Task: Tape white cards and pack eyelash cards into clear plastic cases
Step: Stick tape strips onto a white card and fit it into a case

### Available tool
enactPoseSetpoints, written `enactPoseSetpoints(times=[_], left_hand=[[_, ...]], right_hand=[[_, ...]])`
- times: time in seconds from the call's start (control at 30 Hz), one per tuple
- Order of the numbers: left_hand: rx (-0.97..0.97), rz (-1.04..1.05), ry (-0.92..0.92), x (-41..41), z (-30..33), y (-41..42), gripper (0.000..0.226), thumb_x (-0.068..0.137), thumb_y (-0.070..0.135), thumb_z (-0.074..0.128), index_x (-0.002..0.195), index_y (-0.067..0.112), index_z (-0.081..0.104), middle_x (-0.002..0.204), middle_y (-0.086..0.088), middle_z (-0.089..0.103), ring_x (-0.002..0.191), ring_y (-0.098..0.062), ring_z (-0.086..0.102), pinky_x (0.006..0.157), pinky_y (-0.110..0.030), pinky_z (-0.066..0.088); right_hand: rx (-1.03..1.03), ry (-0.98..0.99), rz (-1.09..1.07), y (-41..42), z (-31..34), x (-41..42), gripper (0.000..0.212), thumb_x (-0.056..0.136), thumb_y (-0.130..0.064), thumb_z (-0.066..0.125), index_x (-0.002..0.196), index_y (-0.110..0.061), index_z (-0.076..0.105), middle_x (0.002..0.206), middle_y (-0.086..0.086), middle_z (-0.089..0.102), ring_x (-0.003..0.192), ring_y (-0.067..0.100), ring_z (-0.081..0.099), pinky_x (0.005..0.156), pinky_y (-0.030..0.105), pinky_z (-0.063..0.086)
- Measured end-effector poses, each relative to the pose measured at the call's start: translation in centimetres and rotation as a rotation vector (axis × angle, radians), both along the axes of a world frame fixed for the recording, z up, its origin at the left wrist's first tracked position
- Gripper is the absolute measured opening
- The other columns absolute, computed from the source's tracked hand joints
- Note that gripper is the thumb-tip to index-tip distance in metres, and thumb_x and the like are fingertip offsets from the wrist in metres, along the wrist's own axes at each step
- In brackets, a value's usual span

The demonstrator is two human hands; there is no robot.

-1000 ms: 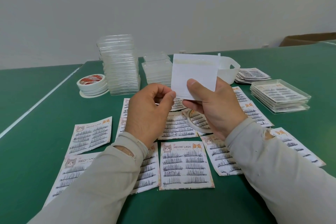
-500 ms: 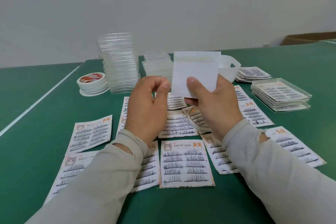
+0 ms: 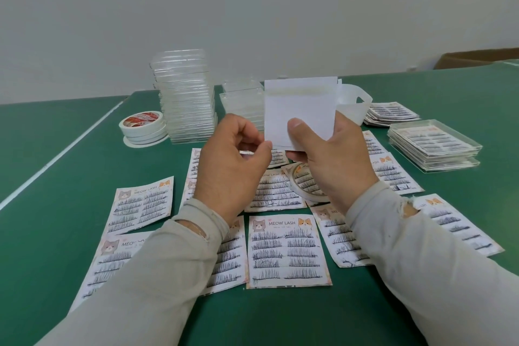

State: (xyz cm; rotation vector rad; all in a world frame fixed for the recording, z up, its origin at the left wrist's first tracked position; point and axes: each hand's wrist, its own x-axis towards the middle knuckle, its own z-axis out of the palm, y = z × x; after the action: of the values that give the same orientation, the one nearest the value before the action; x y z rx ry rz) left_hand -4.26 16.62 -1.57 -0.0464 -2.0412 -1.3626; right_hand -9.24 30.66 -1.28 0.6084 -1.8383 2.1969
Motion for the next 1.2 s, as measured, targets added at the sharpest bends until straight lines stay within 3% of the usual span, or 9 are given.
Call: enactPoseSetpoints(times=[0.2,0.27,0.37,0.4,0.5,0.7,0.8,0.87,1.2], left_hand=[[-0.021,0.028,-0.033,-0.1,0.3,-0.3,0.029,0.080,0.000,0.069,0.077,0.022,0.051,0.071,0.002,0.057,0.058,-0.004,0.048,0.057,-0.015,0.044],[-0.002,0.042,-0.037,-0.3,0.3,-0.4,0.029,0.080,0.001,0.069,0.075,0.023,0.051,0.066,0.000,0.057,0.055,-0.006,0.050,0.054,-0.016,0.045],[0.123,0.021,-0.045,-0.5,0.4,-0.8,0.027,0.083,0.000,0.067,0.077,0.022,0.053,0.068,-0.013,0.065,0.067,-0.032,0.067,0.063,-0.040,0.058],[0.181,0.003,-0.046,-0.5,0.4,-0.9,0.026,0.086,0.000,0.067,0.080,0.021,0.053,0.066,-0.011,0.066,0.066,-0.032,0.068,0.063,-0.041,0.060],[0.267,-0.042,-0.052,-0.3,0.5,-0.8,0.018,0.099,0.012,0.061,0.087,0.020,0.050,0.062,-0.001,0.069,0.055,-0.014,0.066,0.057,-0.027,0.057],[-0.045,0.037,-0.002,0.1,0.2,-0.4,0.043,0.106,0.038,0.046,0.072,0.013,0.055,0.059,0.002,0.061,0.055,-0.012,0.058,0.060,-0.029,0.051],[-0.175,0.049,0.023,0.1,0.1,-0.4,0.029,0.104,0.026,0.054,0.080,0.012,0.062,0.076,0.003,0.065,0.075,-0.012,0.062,0.069,-0.025,0.052],[-0.217,0.028,0.034,0.1,0.1,-0.4,0.013,0.098,0.013,0.062,0.088,0.022,0.063,0.086,0.011,0.064,0.083,-0.004,0.060,0.070,-0.011,0.047],[-0.244,0.004,0.108,-0.3,-0.6,-0.7,0.017,0.089,0.012,0.075,0.097,0.026,0.076,0.090,0.017,0.065,0.085,0.002,0.063,0.070,-0.005,0.044]], right_hand=[[0.183,0.173,0.006,0.0,0.4,0.5,0.023,0.096,-0.016,0.068,0.095,-0.039,0.066,0.085,-0.028,0.073,0.078,0.003,0.071,0.069,0.027,0.062],[0.123,0.107,0.031,-0.1,0.3,0.5,0.019,0.096,-0.015,0.069,0.094,-0.034,0.068,0.086,-0.022,0.075,0.079,0.005,0.072,0.065,0.027,0.061],[-0.031,-0.098,0.088,0.1,0.3,0.2,0.009,0.096,-0.015,0.069,0.098,-0.024,0.070,0.091,-0.010,0.078,0.086,0.011,0.075,0.064,0.025,0.059],[-0.069,-0.149,0.098,0.2,0.3,0.1,0.008,0.096,-0.015,0.069,0.100,-0.021,0.070,0.093,-0.007,0.078,0.087,0.013,0.075,0.065,0.025,0.059],[-0.133,-0.229,0.109,0.6,0.4,-0.2,0.008,0.096,-0.016,0.068,0.103,-0.018,0.070,0.100,-0.001,0.077,0.088,0.017,0.075,0.064,0.024,0.059],[-0.161,-0.260,0.103,0.9,0.3,-0.5,0.011,0.095,-0.017,0.069,0.106,-0.019,0.070,0.102,-0.001,0.077,0.089,0.018,0.075,0.064,0.024,0.058],[-0.158,-0.261,0.082,0.9,0.3,-0.6,0.011,0.096,-0.018,0.069,0.107,-0.018,0.070,0.105,0.000,0.076,0.088,0.017,0.075,0.064,0.023,0.058],[-0.154,-0.260,0.067,0.8,0.3,-0.7,0.012,0.095,-0.018,0.069,0.108,-0.018,0.070,0.105,0.001,0.076,0.088,0.017,0.075,0.064,0.024,0.058],[-0.121,-0.235,0.048,0.8,0.2,-0.7,0.010,0.095,-0.017,0.069,0.105,-0.019,0.070,0.095,-0.006,0.078,0.087,0.016,0.076,0.066,0.024,0.059]])
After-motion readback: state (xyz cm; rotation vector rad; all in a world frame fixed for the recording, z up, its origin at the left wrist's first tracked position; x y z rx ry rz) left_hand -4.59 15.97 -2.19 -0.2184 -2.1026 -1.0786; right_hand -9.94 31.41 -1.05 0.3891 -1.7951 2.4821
